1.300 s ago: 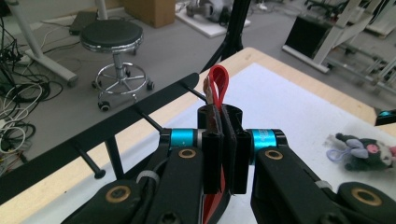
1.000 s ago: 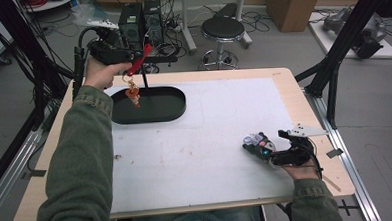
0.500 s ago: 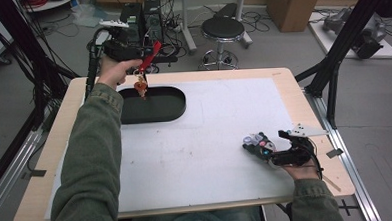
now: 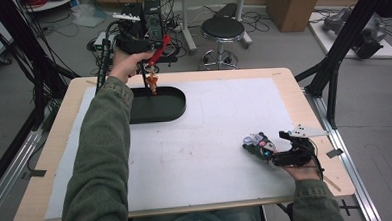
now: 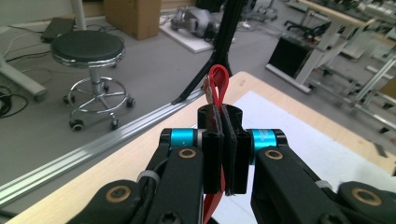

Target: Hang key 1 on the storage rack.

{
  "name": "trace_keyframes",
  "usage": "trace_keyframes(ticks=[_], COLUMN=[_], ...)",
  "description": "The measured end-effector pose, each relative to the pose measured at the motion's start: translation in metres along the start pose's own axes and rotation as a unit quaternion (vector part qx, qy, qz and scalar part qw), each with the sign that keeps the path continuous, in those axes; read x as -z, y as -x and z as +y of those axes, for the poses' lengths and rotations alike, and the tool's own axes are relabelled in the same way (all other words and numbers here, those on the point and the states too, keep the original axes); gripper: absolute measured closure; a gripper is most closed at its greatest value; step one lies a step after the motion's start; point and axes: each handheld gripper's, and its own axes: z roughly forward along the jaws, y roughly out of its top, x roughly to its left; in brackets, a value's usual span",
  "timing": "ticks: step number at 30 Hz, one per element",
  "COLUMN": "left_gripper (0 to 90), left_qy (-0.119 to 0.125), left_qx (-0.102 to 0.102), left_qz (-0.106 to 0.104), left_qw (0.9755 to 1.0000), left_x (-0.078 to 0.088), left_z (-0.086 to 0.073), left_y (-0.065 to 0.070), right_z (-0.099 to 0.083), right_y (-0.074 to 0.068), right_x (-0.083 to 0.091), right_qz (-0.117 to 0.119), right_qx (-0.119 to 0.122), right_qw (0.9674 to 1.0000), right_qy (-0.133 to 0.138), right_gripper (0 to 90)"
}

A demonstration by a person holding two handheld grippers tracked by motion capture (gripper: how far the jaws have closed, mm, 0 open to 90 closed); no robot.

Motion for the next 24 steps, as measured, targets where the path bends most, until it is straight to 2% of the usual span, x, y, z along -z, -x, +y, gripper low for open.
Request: trace_keyframes(ticks=[2,5,7,11,12,13,14,15,16,18,20,23,24], left_gripper=[86.8,86.8,86.7,86.6,86.1,84.3,75.7,60.2,47.0,29.0,18.4,10.4,10.3], left_qy=[0.007,0.001,-0.008,-0.001,-0.001,0.007,0.016,0.015,0.012,0.002,0.013,0.032,0.03], left_qx=[0.003,0.011,0.019,0.035,0.04,0.046,0.053,0.054,0.054,0.055,0.056,0.065,0.063], left_qz=[0.008,0.013,0.002,0.005,-0.002,-0.018,-0.029,-0.023,-0.011,0.025,0.037,0.032,0.034], left_qw=[0.9999,0.9999,0.9998,0.9994,0.9992,0.9988,0.9981,0.9982,0.9984,0.9982,0.9976,0.9969,0.997], left_x=[0.0,-0.003,-0.006,-0.005,-0.003,-0.001,0.0,0.002,0.003,0.01,0.018,0.03,0.033], left_z=[0.003,0.004,0.001,0.002,0.002,0.001,-0.001,-0.002,-0.003,-0.007,-0.008,-0.008,-0.008], left_y=[-0.004,-0.01,-0.014,-0.021,-0.022,-0.023,-0.023,-0.022,-0.022,-0.021,-0.02,-0.019,-0.018], right_z=[-0.001,-0.001,-0.001,0.0,-0.001,-0.001,-0.001,-0.001,-0.001,-0.001,-0.001,0.0,0.0], right_y=[0.0,-0.001,-0.001,-0.001,-0.001,-0.002,-0.002,-0.002,-0.002,-0.003,-0.004,-0.005,-0.004], right_x=[0.001,0.0,0.0,-0.001,-0.002,-0.003,-0.003,-0.003,-0.003,-0.002,-0.002,-0.001,-0.002], right_qz=[0.001,0.001,0.0,0.001,0.003,0.003,0.003,0.002,0.001,0.003,0.002,0.0,0.0], right_qx=[0.001,0.003,0.003,0.0,-0.001,0.003,0.006,0.007,0.01,0.009,0.011,0.013,0.017], right_qw=[1.0,1.0,1.0,1.0,0.9999,0.9999,0.9998,0.9998,0.9998,0.9998,0.9998,0.9998,0.9998], right_qy=[-0.003,-0.003,-0.004,-0.008,-0.012,-0.015,-0.017,-0.017,-0.015,-0.016,-0.014,-0.012,-0.01], right_gripper=[0.7,0.7,0.7,0.7,0.7,0.7,0.7,0.7,0.7,0.7,0.7,0.7,0.7])
